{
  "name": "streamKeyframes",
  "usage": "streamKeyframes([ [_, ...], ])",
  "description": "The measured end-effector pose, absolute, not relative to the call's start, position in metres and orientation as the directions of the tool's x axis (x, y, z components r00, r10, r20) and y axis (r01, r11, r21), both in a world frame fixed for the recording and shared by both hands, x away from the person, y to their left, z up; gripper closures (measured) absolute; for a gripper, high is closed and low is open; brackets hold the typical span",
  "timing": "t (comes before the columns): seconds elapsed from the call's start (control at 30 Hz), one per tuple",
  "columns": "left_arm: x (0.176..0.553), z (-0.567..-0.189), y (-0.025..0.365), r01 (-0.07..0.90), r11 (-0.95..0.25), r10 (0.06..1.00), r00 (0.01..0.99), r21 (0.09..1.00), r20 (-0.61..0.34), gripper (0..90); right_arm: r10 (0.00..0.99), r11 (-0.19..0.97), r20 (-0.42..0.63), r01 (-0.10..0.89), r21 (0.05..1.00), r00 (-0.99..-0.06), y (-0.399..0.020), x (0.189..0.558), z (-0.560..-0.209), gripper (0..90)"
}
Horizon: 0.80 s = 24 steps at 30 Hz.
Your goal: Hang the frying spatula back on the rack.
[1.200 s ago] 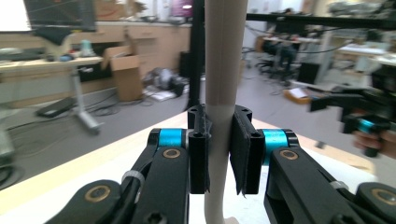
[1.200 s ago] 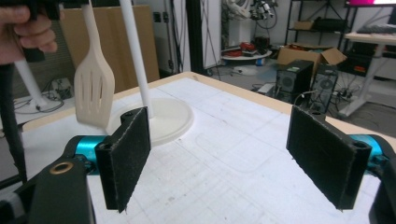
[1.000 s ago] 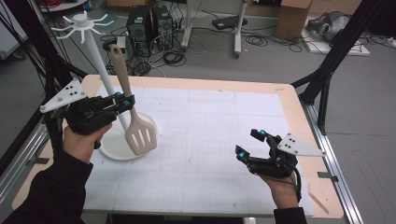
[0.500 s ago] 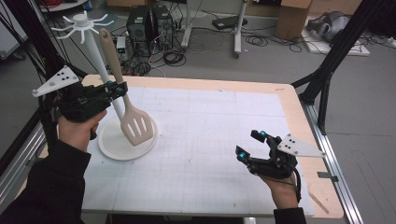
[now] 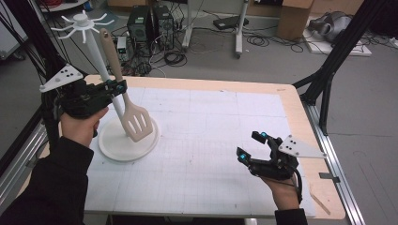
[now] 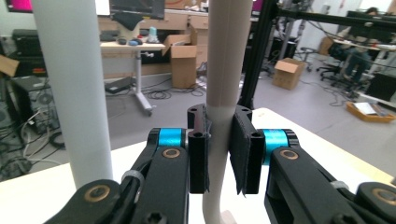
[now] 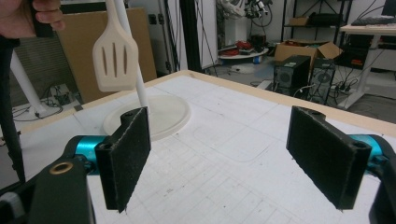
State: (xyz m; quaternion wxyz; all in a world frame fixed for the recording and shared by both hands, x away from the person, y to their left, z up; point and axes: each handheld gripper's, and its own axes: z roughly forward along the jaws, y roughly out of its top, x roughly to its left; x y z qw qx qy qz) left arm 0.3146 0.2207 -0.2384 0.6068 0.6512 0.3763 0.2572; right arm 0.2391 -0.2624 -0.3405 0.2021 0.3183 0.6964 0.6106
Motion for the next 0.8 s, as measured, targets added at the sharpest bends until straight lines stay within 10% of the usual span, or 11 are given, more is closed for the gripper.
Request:
streamKeyframes([
  [0.4, 0.316, -0.247, 0.224, 0.168, 0.05, 0.805, 0.577, 0.984, -0.139, 75.7, 0.693, 0.05, 0.109, 0.198, 0.979, -0.713, -0.264, 0.238, -0.342, 20.6],
  [0.8, 0.279, -0.292, 0.242, 0.132, 0.07, 0.783, 0.606, 0.989, -0.136, 34.1, 0.712, 0.071, 0.103, 0.217, 0.973, -0.695, -0.272, 0.235, -0.344, 20.6],
])
